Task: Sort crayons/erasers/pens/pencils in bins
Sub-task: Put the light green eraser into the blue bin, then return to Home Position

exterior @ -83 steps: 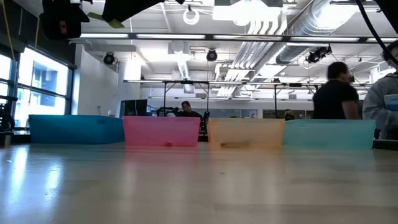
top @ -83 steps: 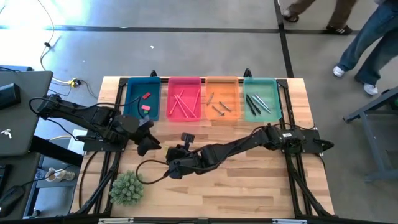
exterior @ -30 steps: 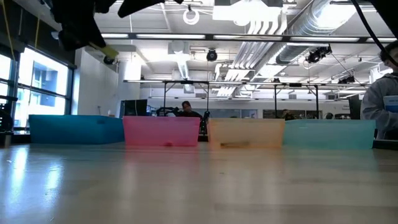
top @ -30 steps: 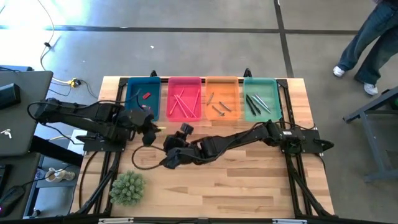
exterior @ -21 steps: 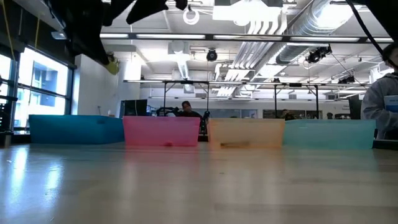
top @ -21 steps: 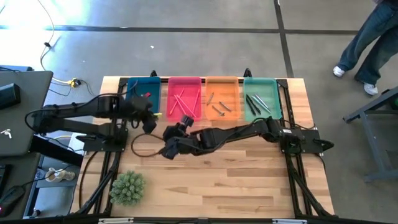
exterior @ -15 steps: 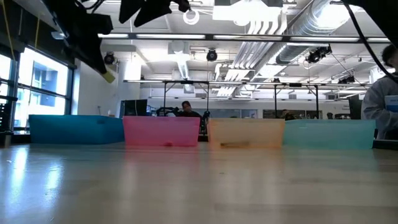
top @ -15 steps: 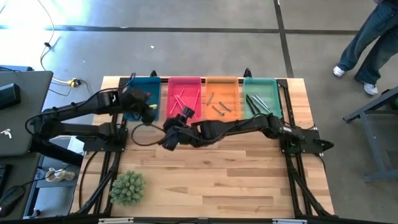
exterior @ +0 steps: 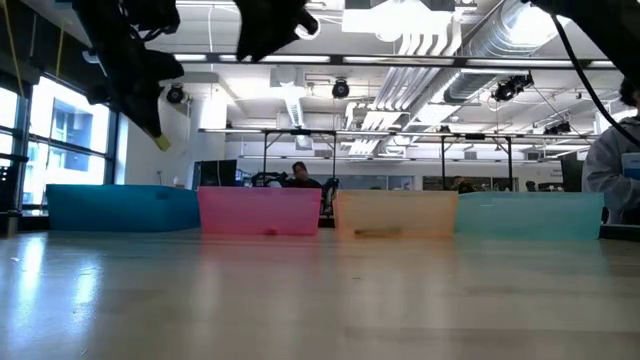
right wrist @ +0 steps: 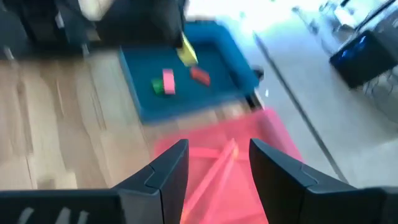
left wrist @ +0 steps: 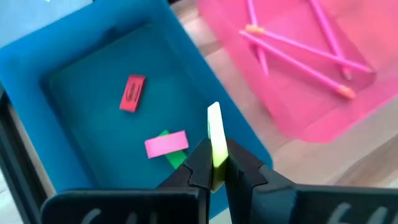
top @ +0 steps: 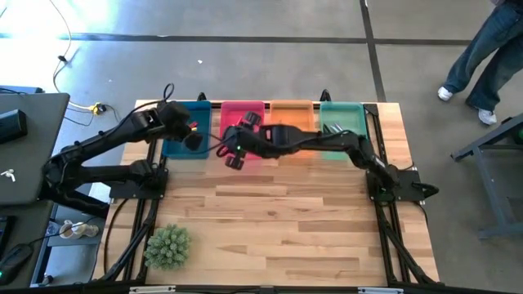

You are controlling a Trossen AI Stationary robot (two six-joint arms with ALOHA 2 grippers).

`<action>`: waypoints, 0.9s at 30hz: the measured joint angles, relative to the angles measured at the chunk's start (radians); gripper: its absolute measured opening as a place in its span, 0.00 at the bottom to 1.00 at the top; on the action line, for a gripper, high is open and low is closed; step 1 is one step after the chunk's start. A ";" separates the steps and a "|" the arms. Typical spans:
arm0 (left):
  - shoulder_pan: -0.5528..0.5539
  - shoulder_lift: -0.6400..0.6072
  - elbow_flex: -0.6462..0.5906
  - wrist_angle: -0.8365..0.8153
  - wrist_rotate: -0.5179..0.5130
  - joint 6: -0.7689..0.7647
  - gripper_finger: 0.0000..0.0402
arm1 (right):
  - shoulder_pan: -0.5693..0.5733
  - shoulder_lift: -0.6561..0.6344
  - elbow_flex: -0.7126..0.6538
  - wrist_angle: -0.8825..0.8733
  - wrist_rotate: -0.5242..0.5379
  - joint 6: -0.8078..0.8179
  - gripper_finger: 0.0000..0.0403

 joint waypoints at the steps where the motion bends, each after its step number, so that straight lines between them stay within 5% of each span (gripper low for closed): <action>1: 0.006 0.008 0.000 -0.006 0.000 0.000 0.02 | -0.012 -0.005 0.000 -0.030 -0.010 0.001 0.40; 9: 0.042 0.096 -0.001 -0.029 0.011 -0.023 0.07 | -0.085 -0.051 0.000 -0.156 -0.028 -0.022 0.40; 23: 0.047 0.152 -0.002 -0.029 0.038 -0.091 0.38 | -0.135 -0.132 0.000 -0.281 -0.045 -0.075 0.40; 27: 0.055 0.152 -0.001 -0.029 0.121 -0.075 0.41 | -0.141 -0.137 0.000 -0.323 -0.076 -0.071 0.40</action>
